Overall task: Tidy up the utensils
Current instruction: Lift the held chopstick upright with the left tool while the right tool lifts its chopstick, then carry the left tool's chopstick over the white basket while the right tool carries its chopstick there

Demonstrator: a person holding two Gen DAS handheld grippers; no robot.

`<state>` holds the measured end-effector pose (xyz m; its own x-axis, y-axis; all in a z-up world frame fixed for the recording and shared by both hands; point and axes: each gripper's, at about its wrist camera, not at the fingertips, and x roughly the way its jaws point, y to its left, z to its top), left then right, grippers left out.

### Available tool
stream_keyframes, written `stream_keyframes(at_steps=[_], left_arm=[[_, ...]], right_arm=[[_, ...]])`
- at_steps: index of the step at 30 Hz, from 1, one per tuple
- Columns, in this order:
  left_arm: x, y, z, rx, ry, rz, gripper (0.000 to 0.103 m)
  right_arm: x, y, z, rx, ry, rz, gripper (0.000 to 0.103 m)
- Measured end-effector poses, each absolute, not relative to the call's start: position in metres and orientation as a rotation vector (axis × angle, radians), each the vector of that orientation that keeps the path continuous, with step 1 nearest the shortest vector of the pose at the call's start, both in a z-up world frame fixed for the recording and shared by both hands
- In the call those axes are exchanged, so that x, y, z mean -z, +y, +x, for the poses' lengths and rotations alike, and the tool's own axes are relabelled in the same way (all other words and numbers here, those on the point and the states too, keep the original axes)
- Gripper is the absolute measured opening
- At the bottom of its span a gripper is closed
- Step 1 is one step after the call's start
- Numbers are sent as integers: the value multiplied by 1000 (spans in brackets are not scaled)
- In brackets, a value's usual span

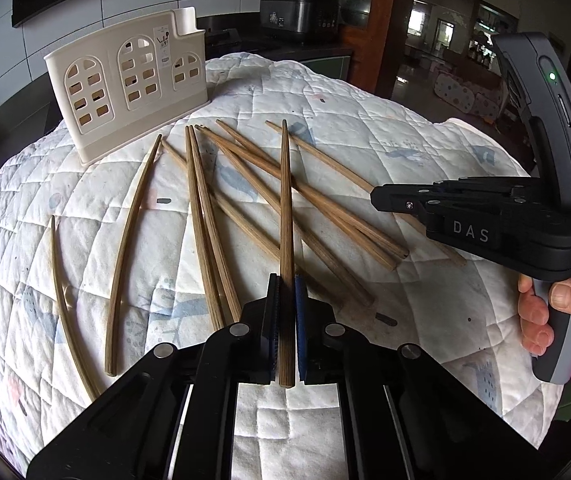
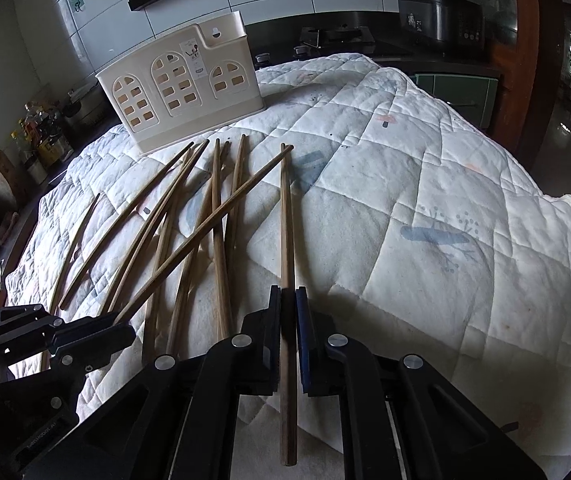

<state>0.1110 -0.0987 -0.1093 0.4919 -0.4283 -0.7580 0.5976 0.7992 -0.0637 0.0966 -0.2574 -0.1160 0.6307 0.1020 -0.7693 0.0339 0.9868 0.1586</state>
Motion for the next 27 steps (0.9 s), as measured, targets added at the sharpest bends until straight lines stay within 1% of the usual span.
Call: stream_keyframes(at_steps=[10,16,27], left_arm=[[71,-83,103,599,756,127,6],[48,-74,108,579,706,65,6],[9,-63,130,541,646,-37,6]], right_arm=[[68,-258,81,-34,729,43,7],[41,-263,89,-70,663,36,7],[-12,-260,137,-219,648,-14,7]])
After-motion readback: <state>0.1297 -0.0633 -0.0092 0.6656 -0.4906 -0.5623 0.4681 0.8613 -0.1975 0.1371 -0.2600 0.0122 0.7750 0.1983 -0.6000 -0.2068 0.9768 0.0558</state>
